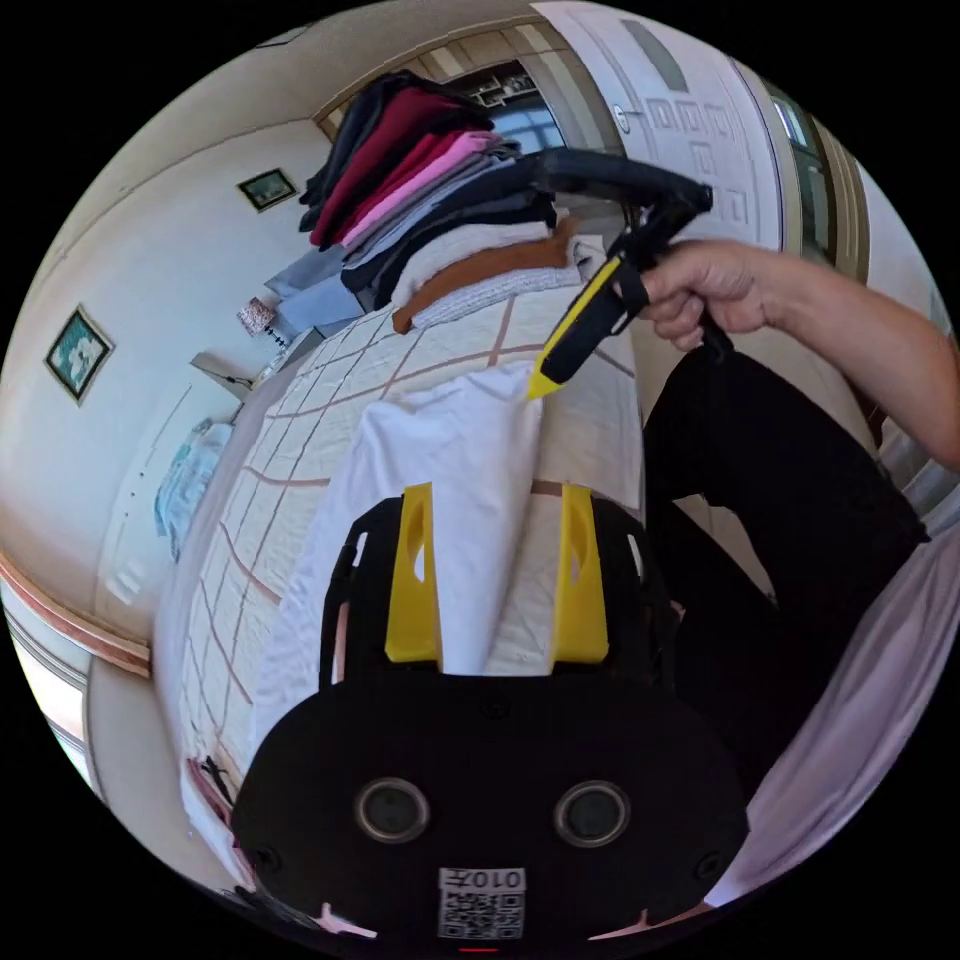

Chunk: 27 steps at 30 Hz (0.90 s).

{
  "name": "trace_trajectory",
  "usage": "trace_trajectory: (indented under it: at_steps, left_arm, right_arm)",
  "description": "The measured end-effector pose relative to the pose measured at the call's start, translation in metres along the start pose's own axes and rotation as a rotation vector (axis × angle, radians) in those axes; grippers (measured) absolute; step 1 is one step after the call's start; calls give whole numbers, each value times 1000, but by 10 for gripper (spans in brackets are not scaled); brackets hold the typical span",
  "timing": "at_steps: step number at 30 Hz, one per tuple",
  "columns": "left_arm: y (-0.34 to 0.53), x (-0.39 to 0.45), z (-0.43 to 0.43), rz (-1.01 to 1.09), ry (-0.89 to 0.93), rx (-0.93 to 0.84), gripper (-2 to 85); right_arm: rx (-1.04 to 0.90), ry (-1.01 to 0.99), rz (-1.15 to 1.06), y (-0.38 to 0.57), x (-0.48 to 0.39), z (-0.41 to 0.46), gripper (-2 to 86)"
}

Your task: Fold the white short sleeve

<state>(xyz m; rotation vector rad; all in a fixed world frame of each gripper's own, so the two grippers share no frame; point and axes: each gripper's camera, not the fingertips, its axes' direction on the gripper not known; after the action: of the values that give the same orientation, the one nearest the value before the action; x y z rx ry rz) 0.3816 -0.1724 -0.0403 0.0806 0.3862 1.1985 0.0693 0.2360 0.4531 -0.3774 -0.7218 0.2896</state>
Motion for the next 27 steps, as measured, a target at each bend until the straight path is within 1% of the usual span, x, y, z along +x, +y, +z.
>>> trace_trajectory:
  at_steps: [4,6,8,10,12,14,16,18,20,22,24,27]
  left_arm:
    - [-46,20,-13,-10,-210,14,109]
    - [-57,22,-19,-9,-243,31,83]
    - [-63,21,-25,-10,-241,48,52]
    - [-62,8,-33,-64,-176,70,27]
    - [-56,-1,-40,-103,-141,95,16]
    - [-52,-4,-48,-115,-146,113,10]
    - [-45,-7,-61,-140,-141,154,6]
    - [-37,-12,-71,-173,-143,178,5]
    - [-29,-18,-79,-196,-139,196,4]
    - [-21,-28,-85,-226,-113,202,3]
    - [-17,-33,-89,-238,-111,215,3]
    - [-11,-38,-92,-262,-99,235,3]
  right_arm:
    - [-1,-26,-69,-14,3,-20,50]
    - [-6,-22,-119,-16,2,-24,52]
    - [32,-21,-141,-13,12,-30,58]
    - [66,-40,-92,-7,35,-33,73]
    - [86,-130,14,-1,71,-31,99]
    - [107,-319,130,4,118,-21,123]
    - [135,-401,164,3,140,-13,130]
    - [132,-431,177,-4,151,-4,139]
    - [124,-505,202,-18,169,9,154]
    - [166,-566,236,-21,188,11,154]
    - [194,-583,299,-22,207,12,155]
    - [133,-537,342,-32,220,22,159]
